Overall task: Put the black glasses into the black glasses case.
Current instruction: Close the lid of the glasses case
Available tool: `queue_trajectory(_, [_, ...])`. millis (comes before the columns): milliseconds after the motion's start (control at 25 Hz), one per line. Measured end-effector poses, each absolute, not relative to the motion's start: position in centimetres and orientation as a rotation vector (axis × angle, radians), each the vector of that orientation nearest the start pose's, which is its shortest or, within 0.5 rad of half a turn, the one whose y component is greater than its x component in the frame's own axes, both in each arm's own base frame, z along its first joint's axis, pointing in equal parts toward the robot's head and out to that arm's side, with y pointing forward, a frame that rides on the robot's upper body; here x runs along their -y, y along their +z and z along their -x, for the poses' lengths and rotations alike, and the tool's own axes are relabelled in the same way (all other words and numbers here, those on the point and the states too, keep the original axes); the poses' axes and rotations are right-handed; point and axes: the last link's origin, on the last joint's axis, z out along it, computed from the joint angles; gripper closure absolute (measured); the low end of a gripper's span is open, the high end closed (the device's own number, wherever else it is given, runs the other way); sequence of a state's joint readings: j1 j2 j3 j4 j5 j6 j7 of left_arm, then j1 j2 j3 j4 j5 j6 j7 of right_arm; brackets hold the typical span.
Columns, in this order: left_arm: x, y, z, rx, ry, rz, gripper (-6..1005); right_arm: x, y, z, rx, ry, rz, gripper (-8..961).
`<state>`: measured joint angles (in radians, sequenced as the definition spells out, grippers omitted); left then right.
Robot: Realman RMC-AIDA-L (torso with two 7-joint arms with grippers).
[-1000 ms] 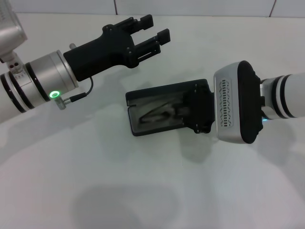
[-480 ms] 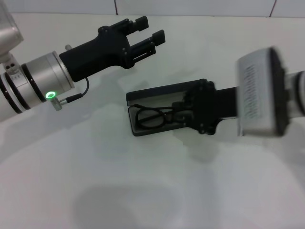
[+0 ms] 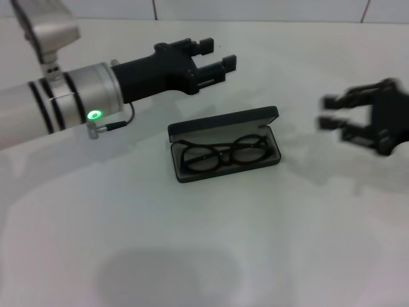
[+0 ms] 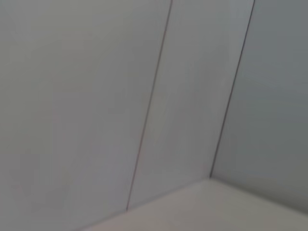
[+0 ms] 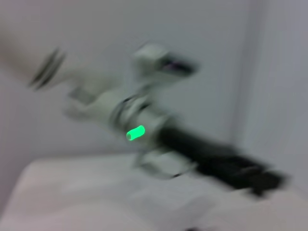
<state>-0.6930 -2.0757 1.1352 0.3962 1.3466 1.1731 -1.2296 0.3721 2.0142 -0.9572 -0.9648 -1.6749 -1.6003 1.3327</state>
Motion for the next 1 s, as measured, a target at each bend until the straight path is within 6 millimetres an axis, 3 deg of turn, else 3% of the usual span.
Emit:
queue_trajectory(80, [-39.2, -5.7, 19.3, 0.596, -0.844, 2.564, 356, -32.2, 6.0, -25.4, -0.267, 0.789, 2.607, 744])
queue_trajectory(160, [-39.5, -6.2, 19.3, 0.608, -0.782, 2.573, 356, -31.9, 6.2, -26.5, -0.290, 0.809, 2.557, 673])
queue_trajectory(520, [-39.8, -7.5, 20.1, 0.638, -0.593, 2.616, 356, -31.3, 6.5, -28.1, -0.324, 0.816, 2.492, 377])
queue_trajectory(1000, [-38.2, -9.8, 20.7, 0.565, -0.427, 2.730, 357, -31.1, 6.5, -28.1, -0.298, 0.807, 2.504, 377])
